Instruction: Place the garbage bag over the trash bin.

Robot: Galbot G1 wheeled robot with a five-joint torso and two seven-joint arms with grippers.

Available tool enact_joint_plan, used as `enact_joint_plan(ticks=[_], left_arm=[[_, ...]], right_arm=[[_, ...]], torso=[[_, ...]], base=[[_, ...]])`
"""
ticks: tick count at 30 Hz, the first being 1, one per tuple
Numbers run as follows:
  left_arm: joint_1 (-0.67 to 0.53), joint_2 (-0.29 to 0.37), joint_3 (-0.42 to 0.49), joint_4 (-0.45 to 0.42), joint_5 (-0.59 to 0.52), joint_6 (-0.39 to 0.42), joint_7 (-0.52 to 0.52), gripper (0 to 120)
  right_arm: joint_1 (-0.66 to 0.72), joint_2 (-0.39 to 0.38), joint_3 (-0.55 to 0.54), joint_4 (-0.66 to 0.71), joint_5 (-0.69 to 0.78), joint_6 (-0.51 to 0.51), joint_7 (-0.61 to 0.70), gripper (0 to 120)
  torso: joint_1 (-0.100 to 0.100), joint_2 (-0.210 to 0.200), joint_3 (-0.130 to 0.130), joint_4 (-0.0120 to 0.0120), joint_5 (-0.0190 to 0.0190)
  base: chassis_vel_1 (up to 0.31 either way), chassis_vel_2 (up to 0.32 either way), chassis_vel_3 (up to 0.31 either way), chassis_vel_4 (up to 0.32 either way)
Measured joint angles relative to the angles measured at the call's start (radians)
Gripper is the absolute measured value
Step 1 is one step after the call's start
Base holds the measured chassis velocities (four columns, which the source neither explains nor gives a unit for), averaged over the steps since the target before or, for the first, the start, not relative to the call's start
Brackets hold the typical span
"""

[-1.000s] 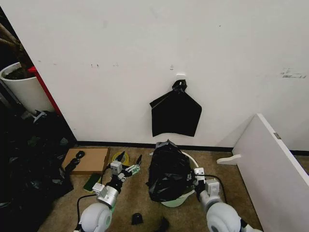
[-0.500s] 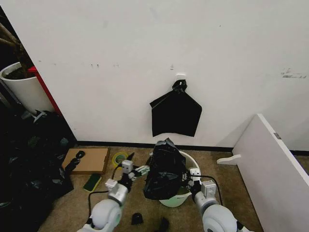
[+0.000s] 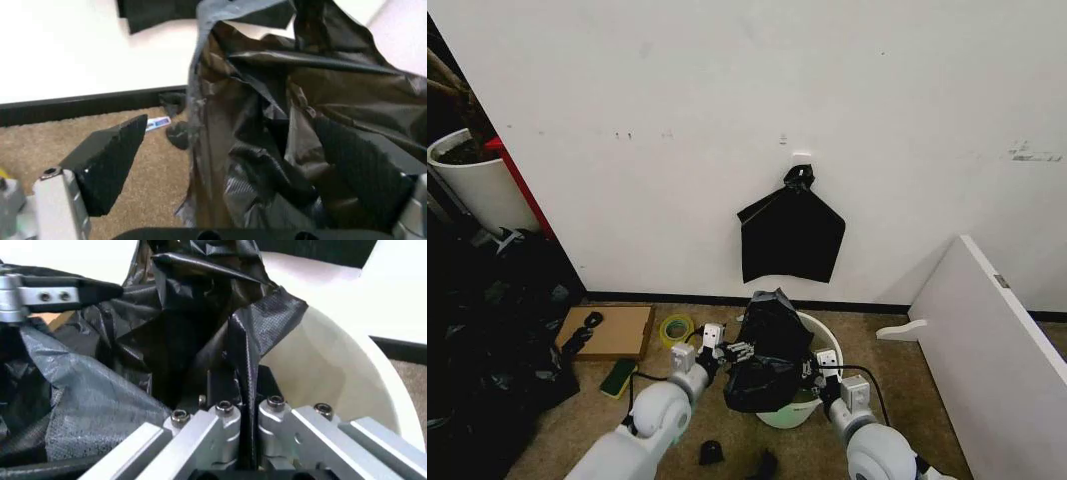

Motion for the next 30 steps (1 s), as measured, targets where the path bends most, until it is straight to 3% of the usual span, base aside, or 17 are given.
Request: enact_joint_plan(ticks=[14, 21, 26, 30], left_arm=[[-0.072, 0.0, 0.039, 0.028, 0.03, 0.205, 0.029, 94], [-0.106, -0.007, 0.037, 0.03, 0.019, 0.333, 0.057, 75], [-0.141, -0.032, 0.049, 0.068, 0.008, 0.382, 0.053, 81], [-0.156, -0.044, 0.053, 0.086, 0.002, 0.417, 0.044, 77]], right_arm=[[-0.015, 0.013, -0.01, 0.008, -0.073, 0.044, -0.015, 0], [-0.02, 0.011, -0.017, 0.002, -0.137, 0.077, -0.041, 0], [-0.02, 0.011, -0.02, -0.002, -0.147, 0.082, -0.049, 0], [-0.019, 0.014, -0.022, -0.003, -0.15, 0.082, -0.05, 0]], torso=[[0.0, 0.0, 0.0, 0.0002, 0.0], [0.0, 0.0, 0.0, 0.0003, 0.0], [0.0, 0.0, 0.0, 0.0001, -0.0001], [0.0, 0.0, 0.0, 0.0001, 0.0]], base=[[0.0, 0.0, 0.0, 0.0], [0.0, 0.0, 0.0, 0.0], [0.0, 0.0, 0.0, 0.0], [0.0, 0.0, 0.0, 0.0]])
